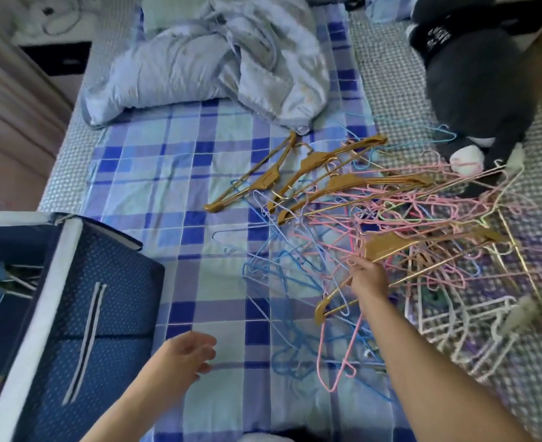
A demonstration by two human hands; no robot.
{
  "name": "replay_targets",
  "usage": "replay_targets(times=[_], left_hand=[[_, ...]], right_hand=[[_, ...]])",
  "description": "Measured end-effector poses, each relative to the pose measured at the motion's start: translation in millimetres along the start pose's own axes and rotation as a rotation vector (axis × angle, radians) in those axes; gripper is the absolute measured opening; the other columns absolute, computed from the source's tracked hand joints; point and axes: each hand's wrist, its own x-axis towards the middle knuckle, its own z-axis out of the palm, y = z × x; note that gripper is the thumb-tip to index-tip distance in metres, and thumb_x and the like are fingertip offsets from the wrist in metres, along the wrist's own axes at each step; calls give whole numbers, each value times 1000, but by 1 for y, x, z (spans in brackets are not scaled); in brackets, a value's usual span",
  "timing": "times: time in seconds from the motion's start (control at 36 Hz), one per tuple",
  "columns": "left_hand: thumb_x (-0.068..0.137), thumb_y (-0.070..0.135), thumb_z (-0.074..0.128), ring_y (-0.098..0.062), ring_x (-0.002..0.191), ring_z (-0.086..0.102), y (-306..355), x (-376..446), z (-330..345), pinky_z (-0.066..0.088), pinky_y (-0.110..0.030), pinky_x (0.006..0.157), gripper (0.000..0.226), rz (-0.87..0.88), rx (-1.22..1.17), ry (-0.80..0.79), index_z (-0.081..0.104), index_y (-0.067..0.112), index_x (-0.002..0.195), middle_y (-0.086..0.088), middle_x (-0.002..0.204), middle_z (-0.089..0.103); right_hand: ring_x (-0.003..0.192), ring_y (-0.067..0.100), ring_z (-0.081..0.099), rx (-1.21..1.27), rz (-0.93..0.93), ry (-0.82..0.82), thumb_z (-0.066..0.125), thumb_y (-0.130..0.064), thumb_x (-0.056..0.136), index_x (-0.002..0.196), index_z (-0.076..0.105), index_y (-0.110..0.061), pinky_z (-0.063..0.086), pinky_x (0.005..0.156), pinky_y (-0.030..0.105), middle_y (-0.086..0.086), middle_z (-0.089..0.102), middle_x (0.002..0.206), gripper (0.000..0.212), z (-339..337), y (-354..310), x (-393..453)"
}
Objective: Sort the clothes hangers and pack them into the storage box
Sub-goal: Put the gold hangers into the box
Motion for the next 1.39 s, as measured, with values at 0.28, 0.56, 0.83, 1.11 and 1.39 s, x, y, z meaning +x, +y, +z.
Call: replay_targets(times=[0.28,0.56,0.83,1.11,1.39], left_hand=[[98,2,56,-19,65,63,29,2,6,43,-29,62,19,88,29,-97,73,9,99,-4,78,73],[101,23,61,-15,97,72,116,-38,25,56,-30,90,17,323,-73,-227,70,24,114,-1,107,77],[86,-2,62,-30,78,65,146,13,18,53,-31,61,18,288,-354,-175,63,-10,102,-20,88,67],[91,-7,53,-20,55,51,108,57,-3,52,-33,58,12,215,-437,194,56,0,100,-13,78,47],[91,-8,50,-20,47,38,86,34,-26,36,-29,46,15,171,-583,254,53,5,84,-9,62,48]], right_hand=[[99,33,59,-59,-287,411,51,-5,97,90,76,-20,54,85,48,0,42,117,30,-96,-56,-25],[83,9,61,-63,-591,-128,60,1,94,73,71,-30,44,64,7,-1,58,102,38,-93,-151,-141],[83,4,57,-9,-544,-786,54,4,95,96,75,-10,45,78,17,3,62,99,25,41,-117,-173],[80,24,64,227,39,-482,50,0,95,113,62,-7,52,51,25,15,65,100,23,58,-131,46],[125,23,53,756,470,-274,47,-23,104,143,46,-13,43,107,42,5,50,139,41,74,-119,146]])
